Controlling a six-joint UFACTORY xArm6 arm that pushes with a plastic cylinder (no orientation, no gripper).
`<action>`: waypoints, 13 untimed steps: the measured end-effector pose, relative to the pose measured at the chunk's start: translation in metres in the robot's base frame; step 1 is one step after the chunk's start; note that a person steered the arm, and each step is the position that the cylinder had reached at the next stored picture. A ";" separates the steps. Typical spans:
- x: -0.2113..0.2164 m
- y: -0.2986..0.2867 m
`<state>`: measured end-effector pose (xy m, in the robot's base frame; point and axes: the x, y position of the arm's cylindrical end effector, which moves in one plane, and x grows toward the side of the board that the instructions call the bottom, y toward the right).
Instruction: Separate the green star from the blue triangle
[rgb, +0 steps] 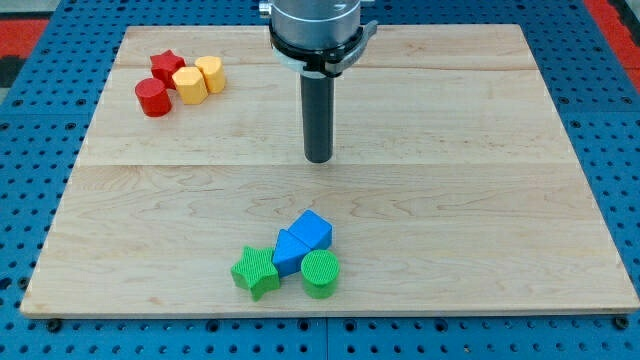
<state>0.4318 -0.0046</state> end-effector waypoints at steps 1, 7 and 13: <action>0.007 0.000; 0.187 0.159; 0.137 -0.099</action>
<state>0.5688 -0.1035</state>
